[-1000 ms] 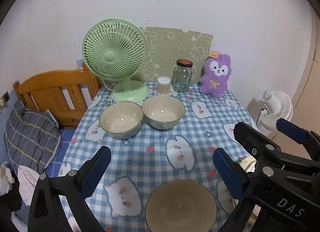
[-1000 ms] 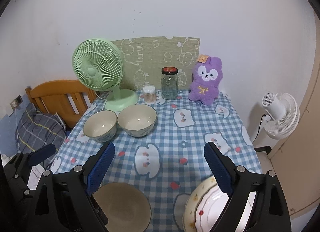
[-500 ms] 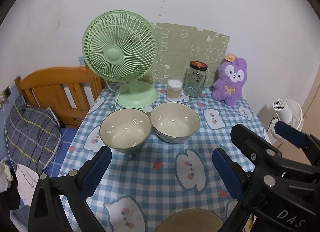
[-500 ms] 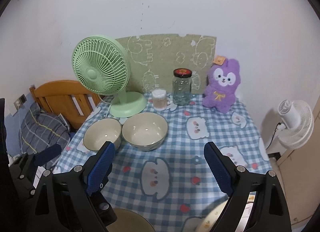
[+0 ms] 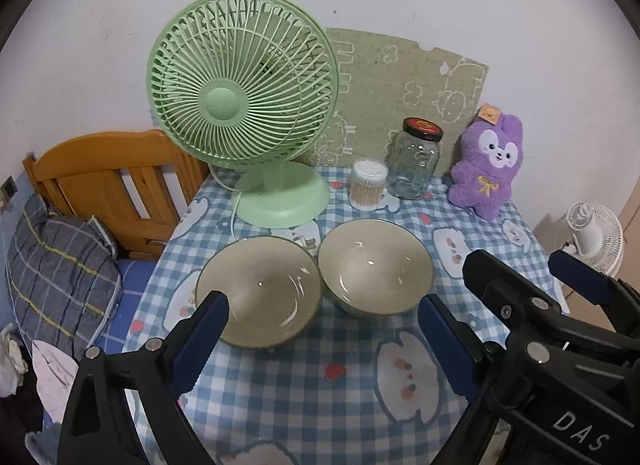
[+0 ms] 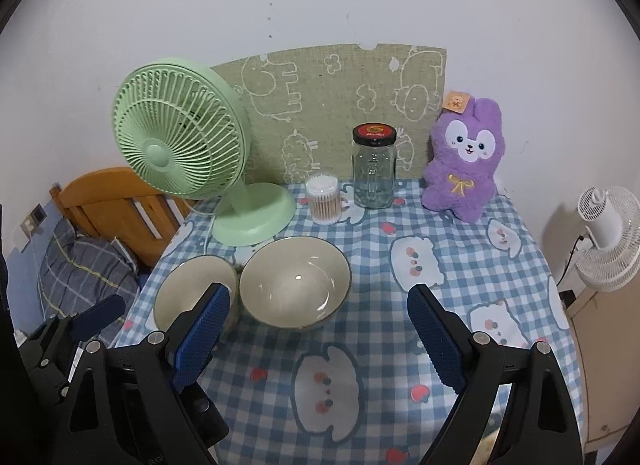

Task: Organize plates and bowls
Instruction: 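Move both tools to the small blue-patterned bowl, then grasp the small patterned bowl's rim with both tools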

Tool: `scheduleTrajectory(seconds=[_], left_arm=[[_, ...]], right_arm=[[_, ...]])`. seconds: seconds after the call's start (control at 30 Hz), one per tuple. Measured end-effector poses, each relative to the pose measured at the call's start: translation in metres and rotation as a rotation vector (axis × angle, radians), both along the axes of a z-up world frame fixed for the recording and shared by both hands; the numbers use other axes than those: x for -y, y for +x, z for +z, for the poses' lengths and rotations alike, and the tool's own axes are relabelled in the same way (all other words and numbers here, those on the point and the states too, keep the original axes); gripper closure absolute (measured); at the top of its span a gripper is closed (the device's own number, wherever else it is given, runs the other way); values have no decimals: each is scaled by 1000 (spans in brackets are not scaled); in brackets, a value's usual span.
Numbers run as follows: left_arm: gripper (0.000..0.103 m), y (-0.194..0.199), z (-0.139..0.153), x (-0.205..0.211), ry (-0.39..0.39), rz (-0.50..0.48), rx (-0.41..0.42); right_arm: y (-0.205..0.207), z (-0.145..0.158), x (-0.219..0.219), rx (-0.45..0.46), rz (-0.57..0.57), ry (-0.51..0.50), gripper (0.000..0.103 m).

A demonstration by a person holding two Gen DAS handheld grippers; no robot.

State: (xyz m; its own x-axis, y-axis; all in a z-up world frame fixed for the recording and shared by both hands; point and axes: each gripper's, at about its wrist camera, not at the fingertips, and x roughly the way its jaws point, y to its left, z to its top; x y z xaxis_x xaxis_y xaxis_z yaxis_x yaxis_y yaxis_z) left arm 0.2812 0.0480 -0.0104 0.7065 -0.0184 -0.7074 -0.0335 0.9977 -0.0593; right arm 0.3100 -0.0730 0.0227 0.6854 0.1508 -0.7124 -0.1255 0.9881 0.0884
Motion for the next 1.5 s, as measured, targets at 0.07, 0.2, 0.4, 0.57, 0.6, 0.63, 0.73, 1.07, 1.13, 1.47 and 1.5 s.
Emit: scheduleTrajectory(seconds=[0.07,0.2,0.4,0.57,0.6,0.63,0.73,1.07,1.13,1.47,1.5], left_arm=[[7,8,-4,-3,0,6,-13],[17,20,-13,-14,-18,20,-36],[17,33,-23,-29,11,29,-64],[17,40,-33,-43,43,28,-86],[17,41,-35,-45,45,27,-90],[17,42,-38,-47,48,26,-94],[17,45,-46,-54,62,34,-109],[21,53,-72,-80,69,25,-185],[21,51,-74,-83,82,22,-180],[25,52,-89,-88,79,-2,-194],[28,52,-90,-89,73,-4,-196]], right_arm=[[9,-5,-4,1,5,-6,11],[24,-15,-14,-27,20,0,15],[41,-32,-31,-80,32,30,18],[48,-45,-50,-101,46,18,22],[49,-47,-54,-107,52,16,22],[50,-49,-57,-115,58,14,23],[53,-59,-70,-154,70,11,31],[58,-84,-102,-260,107,4,44],[57,-88,-108,-281,109,-1,46],[57,-103,-118,-351,74,-28,53],[57,-104,-120,-348,75,-39,53]])
